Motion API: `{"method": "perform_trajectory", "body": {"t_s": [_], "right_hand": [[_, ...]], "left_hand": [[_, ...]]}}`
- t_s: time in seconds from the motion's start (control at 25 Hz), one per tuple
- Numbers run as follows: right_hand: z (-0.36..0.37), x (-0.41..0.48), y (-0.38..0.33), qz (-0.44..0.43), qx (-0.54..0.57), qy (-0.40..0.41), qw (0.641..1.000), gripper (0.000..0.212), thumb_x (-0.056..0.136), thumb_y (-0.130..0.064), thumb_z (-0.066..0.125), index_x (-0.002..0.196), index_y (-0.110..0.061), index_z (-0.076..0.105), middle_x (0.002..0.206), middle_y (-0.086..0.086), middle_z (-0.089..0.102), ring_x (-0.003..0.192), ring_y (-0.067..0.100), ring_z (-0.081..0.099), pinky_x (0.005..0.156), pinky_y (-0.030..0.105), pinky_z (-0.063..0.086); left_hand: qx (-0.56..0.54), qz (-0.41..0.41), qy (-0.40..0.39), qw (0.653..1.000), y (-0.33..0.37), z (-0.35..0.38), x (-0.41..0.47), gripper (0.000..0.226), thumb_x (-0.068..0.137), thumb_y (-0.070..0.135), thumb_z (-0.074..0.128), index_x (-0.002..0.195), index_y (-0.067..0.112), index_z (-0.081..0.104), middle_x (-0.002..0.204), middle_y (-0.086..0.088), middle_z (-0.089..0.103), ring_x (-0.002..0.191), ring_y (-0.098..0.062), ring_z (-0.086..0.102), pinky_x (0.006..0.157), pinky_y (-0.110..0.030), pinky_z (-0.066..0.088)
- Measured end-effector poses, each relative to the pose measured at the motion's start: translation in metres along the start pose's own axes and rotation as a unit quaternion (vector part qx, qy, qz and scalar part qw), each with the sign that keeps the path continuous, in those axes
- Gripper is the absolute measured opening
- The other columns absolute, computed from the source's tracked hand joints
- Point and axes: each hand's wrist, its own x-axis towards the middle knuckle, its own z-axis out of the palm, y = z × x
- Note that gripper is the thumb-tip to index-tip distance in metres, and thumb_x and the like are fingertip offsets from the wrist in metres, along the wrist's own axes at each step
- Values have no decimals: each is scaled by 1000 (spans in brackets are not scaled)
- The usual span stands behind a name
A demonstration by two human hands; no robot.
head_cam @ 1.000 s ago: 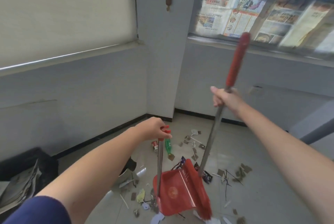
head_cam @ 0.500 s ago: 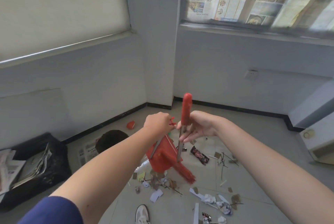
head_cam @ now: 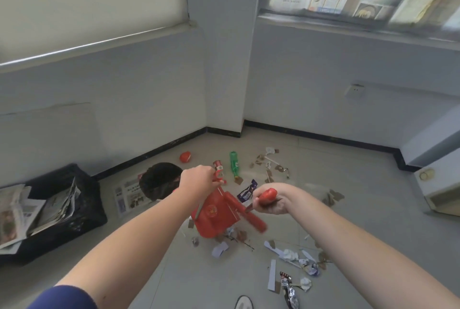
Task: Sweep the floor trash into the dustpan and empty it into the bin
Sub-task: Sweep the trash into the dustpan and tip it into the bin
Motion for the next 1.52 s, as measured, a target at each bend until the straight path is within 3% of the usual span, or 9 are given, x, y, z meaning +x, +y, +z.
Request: {"method": "perform_trajectory", "body": {"t_s": [0.16,0.28,0.4,0.6,0.72,0.96,1.2,1.4,1.52], "right_hand": [[21,25,26,16,-161,108,981,33,88,6,47,118,-2,38,87,22,61,50,15,53,34,23,48],[47,34,48,23,-224,153,962,19,91,4,49,107,-3,43,71,13,56,34,12,51,32,20,43],[83,36,63,16,-180,121,976,12,90,10,48,91,-1,43,66,14,50,25,11,46,30,17,40],[126,56,53,-37,-74,70,994,15,89,12,45,84,-2,45,56,12,47,27,12,40,30,15,35],[143,67,36,-76,-66,69,992,7,86,8,52,84,2,51,47,11,52,34,15,45,32,17,38],[158,107,-10,-81,-181,119,973,14,95,-6,44,81,-4,46,58,6,45,29,9,38,30,15,31],[158,169,-85,-89,-255,122,955,10,92,-4,48,82,-3,46,52,6,44,32,13,39,33,15,34],[171,229,-156,-106,-376,130,911,7,87,2,48,91,-4,50,29,0,40,20,10,34,32,13,34],[184,263,-203,-104,-413,107,898,13,87,3,47,77,-6,48,31,1,41,23,11,34,34,14,35]], "left_hand": [[-38,-48,4,998,-62,19,-28,41,89,60,51,82,20,60,76,6,63,70,-12,61,60,-29,53],[-92,-109,-19,990,-116,42,-54,42,86,62,53,82,22,62,74,7,62,69,-11,60,68,-32,56],[-113,-121,-38,986,-137,63,-74,40,86,61,54,83,22,62,76,6,63,70,-13,62,68,-32,57],[-112,-121,-62,984,-162,87,-100,37,87,58,52,85,22,62,80,5,63,78,-18,63,71,-34,56],[-140,-167,-56,974,-181,87,-113,39,87,60,51,88,22,63,82,5,64,80,-18,63,73,-35,56],[-147,-205,-51,966,-196,74,-102,41,87,64,49,84,24,59,83,6,63,80,-16,63,71,-32,55],[-134,-235,-83,959,-197,68,-79,45,88,64,45,65,27,37,76,7,55,89,-16,63,60,-29,35],[-136,-275,-71,949,-186,62,-28,38,88,63,47,77,27,44,95,2,68,96,-21,64,63,-30,35],[-130,-293,-78,944,-184,66,-2,38,89,62,47,86,24,55,96,0,68,97,-23,64,62,-30,33]]}}
